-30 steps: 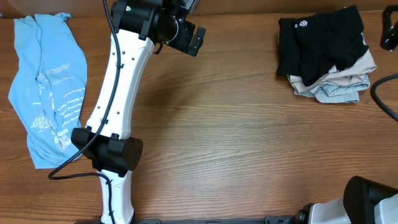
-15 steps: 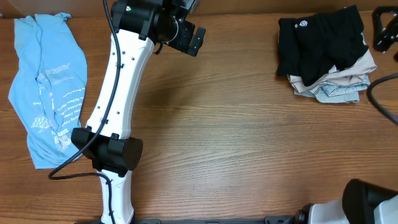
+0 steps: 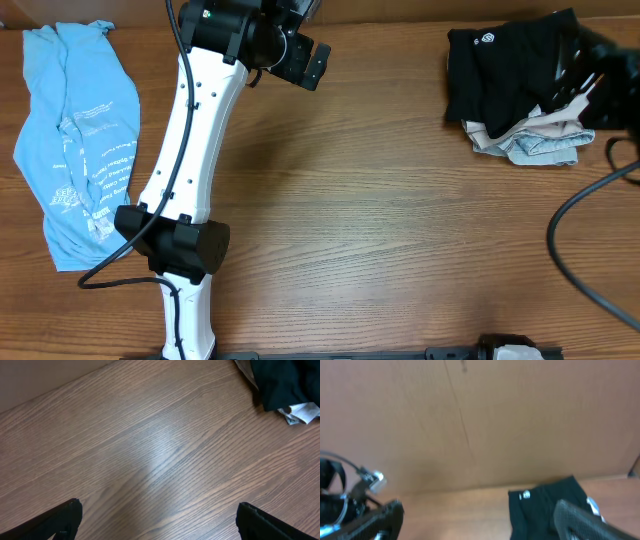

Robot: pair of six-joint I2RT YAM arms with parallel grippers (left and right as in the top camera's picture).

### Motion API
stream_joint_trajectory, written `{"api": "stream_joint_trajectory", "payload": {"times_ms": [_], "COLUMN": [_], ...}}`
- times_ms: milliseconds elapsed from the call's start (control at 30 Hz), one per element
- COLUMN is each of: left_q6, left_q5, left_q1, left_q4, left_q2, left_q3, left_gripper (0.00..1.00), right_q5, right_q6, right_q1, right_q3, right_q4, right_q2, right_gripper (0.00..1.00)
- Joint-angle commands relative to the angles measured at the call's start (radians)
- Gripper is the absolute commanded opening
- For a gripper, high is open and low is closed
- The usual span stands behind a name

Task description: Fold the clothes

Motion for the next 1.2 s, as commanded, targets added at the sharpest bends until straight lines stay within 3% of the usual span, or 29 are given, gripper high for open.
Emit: {"api": "stream_joint_trajectory", "payload": {"times_ms": [0,267,500,867,1167], "left_q6": [0.012,0.012,0.012,0.012,0.012], "left_q5": [-0.006,-0.006,-0.006,-0.006,-0.006], "left_q1": [-0.001,-0.001,-0.001,-0.001,-0.001], "left_q4": [0.003,0.003,0.003,0.003,0.003], "left_q2": [-0.019,-0.019,-0.019,-0.019,-0.019], "left_q3": [-0.007,-0.006,-0.007,-0.006,-0.007], "left_gripper": [1.0,1.0,1.0,1.0,1.0], "right_q5": [0.021,-0.061,-0.064,-0.06,-0.033], "right_q6": [0.005,0.004,0.004,-0.007,-0.008], "right_q1": [0.006,0.006,0.006,0.006,0.006], "right_q3": [-0.252,-0.835,-1.213,-1.588,-1.803], "right_q4": [0.128,0.522,0.84,1.144,1.165], "right_q2": [-0.124,-0.441,-0.634,-0.876,-1.092], "right_gripper": [1.0,1.0,1.0,1.0,1.0]}}
